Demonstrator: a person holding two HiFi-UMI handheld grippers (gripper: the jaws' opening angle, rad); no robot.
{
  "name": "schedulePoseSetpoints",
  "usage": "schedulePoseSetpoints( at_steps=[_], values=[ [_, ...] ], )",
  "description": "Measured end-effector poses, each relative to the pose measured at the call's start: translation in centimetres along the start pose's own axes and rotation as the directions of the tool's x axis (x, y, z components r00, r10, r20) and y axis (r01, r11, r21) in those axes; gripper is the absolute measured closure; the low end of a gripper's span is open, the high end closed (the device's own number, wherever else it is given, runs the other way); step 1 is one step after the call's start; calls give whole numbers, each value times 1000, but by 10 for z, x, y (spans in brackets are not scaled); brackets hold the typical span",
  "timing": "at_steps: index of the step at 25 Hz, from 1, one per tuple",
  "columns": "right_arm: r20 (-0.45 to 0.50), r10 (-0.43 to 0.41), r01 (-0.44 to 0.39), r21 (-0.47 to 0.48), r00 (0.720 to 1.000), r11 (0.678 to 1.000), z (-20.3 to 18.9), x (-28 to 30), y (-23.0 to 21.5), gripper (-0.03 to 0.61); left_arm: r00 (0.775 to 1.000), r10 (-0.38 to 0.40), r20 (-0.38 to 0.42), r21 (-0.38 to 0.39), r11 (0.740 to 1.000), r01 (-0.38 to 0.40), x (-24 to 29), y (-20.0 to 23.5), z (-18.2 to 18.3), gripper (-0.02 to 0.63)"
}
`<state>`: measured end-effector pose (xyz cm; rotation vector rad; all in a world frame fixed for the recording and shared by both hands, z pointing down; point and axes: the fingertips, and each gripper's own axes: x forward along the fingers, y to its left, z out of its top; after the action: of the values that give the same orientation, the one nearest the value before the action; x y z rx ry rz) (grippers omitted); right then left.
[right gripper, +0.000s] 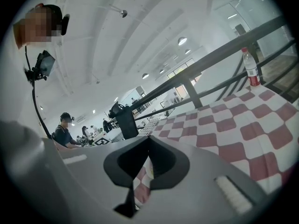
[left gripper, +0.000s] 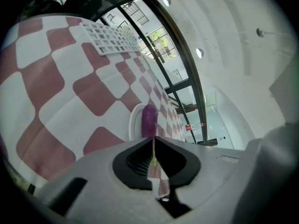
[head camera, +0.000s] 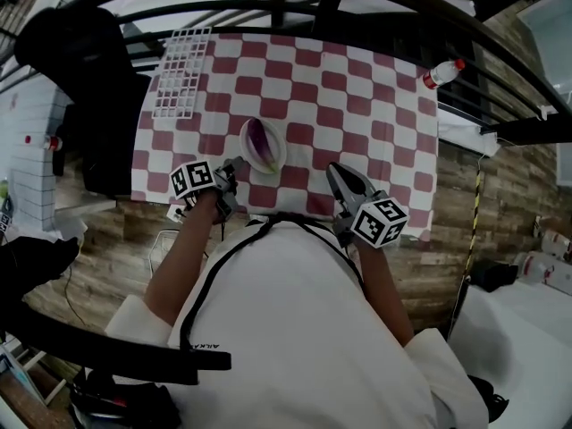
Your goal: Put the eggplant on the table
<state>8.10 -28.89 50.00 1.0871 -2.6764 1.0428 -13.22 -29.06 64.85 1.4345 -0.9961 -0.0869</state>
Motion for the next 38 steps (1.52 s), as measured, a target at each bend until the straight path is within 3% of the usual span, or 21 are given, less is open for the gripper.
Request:
schedulePoseSetpoints(
  at_steps=[7, 11, 14, 21, 26, 32, 34, 38],
  values=[
    [14, 16, -16, -7, 1000, 1000, 11, 7, -2, 571, 999, -42, 28, 162, 986, 36, -21, -44, 10, 606],
    [22, 39, -39, -21, 999, 999, 20, 7, 7, 571, 997, -55, 54, 297, 954, 37, -35, -74, 19, 607],
    [41, 53, -51, -45, 998, 998, 32, 5, 15, 571, 993, -75, 89, 410, 911, 32, -47, -100, 26, 607],
    [88, 67, -60, -87, 994, 994, 56, -5, 32, 571, 973, -172, 152, 580, 813, 53, -70, -165, 33, 607],
    [101, 79, -68, -108, 992, 992, 62, -9, 44, 571, 962, -201, 183, 712, 702, 11, -84, -199, 31, 607],
    [105, 69, -56, -116, 992, 992, 56, -11, 46, 571, 939, -275, 205, 793, 609, 5, -90, -218, 25, 607],
    [106, 58, -46, -117, 993, 992, 56, -11, 46, 572, 938, -282, 200, 798, 603, 11, -88, -217, 23, 607],
    [106, 47, -34, -121, 993, 992, 57, -10, 46, 572, 945, -258, 200, 787, 617, 2, -82, -206, 24, 607]
  ],
)
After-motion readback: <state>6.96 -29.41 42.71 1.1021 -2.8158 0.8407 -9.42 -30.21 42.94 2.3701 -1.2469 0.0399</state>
